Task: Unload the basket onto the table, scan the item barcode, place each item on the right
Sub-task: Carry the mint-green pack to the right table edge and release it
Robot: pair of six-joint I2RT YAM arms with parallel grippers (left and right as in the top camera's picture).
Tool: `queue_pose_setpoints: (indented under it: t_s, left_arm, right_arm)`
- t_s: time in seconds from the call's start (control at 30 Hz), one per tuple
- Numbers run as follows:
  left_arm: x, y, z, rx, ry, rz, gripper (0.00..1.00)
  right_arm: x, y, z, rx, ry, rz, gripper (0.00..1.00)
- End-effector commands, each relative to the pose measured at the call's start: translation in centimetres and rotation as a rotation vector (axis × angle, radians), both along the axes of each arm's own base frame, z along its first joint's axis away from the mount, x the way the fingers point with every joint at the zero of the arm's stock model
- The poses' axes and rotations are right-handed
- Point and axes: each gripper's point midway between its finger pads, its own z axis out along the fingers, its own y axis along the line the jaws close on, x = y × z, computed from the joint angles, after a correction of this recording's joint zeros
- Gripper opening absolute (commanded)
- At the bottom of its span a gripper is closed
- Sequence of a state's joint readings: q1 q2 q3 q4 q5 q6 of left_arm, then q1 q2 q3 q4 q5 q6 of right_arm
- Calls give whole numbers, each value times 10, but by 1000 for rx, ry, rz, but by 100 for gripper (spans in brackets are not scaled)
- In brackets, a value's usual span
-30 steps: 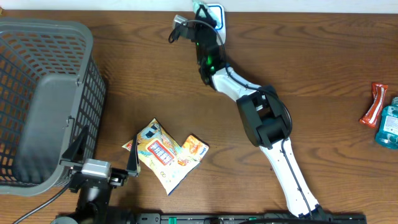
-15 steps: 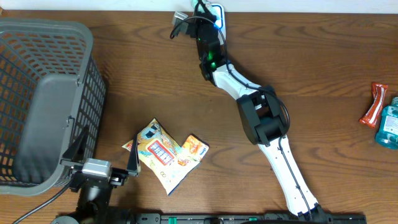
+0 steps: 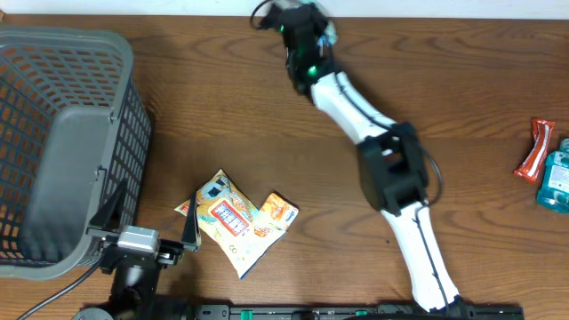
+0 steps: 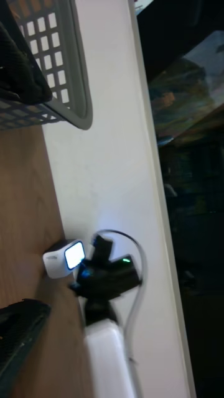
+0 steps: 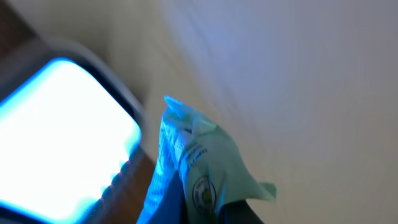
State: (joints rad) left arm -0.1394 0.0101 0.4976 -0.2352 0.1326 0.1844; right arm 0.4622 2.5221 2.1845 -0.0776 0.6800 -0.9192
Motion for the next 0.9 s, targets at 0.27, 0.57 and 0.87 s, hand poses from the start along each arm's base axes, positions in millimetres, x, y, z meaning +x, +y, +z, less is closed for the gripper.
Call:
queue_pose_setpoints:
  t_s: [0.27,0.57,0.87]
  left_arm:
    - [-1,-1,0,13,-8,-6,100]
    - [0,-2,-10,80,20,3,100]
    - [1,-2,-13,96,28,4,100]
  right_arm:
    - [-90,-299,33,294,106,-815,1]
    - [-207,-493,-78,409,255,-1256,1]
    - [-209,-493,-87,738,247,-1232,99]
